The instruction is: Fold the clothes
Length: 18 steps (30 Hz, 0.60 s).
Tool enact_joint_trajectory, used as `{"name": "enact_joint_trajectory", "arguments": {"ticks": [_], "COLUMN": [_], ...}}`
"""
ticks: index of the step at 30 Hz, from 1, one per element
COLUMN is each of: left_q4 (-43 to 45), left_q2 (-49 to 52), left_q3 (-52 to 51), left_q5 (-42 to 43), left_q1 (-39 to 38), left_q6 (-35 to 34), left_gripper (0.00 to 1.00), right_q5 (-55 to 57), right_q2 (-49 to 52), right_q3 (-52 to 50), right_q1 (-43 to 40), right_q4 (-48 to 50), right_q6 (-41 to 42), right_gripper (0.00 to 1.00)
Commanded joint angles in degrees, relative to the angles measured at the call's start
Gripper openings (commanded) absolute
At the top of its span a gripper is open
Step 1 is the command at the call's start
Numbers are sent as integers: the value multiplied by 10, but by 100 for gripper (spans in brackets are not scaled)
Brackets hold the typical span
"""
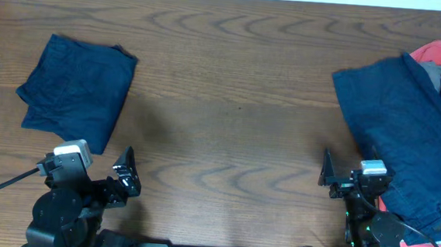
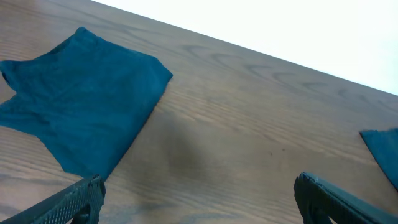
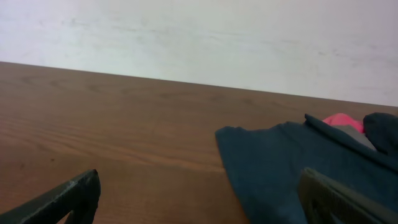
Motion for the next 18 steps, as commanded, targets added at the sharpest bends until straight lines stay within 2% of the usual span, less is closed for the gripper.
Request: {"name": "enact_joint_trajectory", "arguments": {"ticks": [1, 5, 10, 18], "left_q4": [2, 2, -37, -21], "left_q2": [-1, -1, -4, -100], "left_q3": [-2, -2, -10, -147], "left_q5": [-7, -7, -7, -7], "left_q1": [-1, 17, 96, 170], "left_q6": [-5, -5, -5, -5], "left_gripper": [98, 98, 98, 98], "right_q5": [2, 2, 2, 2], "right_q2": [-3, -3, -3, -3], "right_q3": [0, 0, 0, 0], "right_q1": [7, 7, 7, 7], "right_q4": [-2, -2, -2, -2], "right_q6": [11, 11, 11, 11], "right_gripper": [99, 99, 99, 99]}}
